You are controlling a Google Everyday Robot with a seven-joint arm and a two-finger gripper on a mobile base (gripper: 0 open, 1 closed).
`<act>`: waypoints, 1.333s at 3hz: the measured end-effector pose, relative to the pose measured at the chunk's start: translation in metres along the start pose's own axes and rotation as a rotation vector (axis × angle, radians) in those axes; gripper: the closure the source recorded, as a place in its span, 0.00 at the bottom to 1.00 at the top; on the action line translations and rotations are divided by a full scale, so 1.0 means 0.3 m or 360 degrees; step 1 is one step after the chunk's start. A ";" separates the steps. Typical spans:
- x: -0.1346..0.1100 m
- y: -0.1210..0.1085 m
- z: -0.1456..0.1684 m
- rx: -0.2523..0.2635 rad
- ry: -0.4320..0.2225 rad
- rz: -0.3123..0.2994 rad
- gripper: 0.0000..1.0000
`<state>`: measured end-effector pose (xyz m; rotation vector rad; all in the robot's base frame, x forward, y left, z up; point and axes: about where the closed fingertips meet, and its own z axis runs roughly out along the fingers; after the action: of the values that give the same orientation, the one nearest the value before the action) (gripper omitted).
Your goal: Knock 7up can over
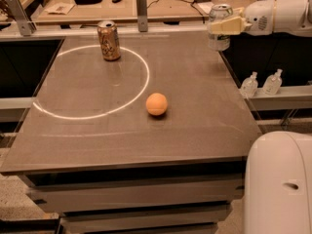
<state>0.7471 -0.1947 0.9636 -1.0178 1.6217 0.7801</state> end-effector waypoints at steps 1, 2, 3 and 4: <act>-0.109 -0.019 -0.068 0.0145 -0.0092 -0.0218 1.00; -0.134 0.011 -0.097 0.0190 -0.0232 -0.0380 1.00; -0.091 0.108 -0.090 0.0137 -0.0331 -0.0532 1.00; -0.062 0.253 -0.034 -0.0012 -0.0407 -0.0779 1.00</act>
Offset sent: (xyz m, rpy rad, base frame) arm -0.1070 0.0515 0.0070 -0.0599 -0.8625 0.0945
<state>0.6766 -0.1662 0.9846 -1.2040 1.0899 0.5539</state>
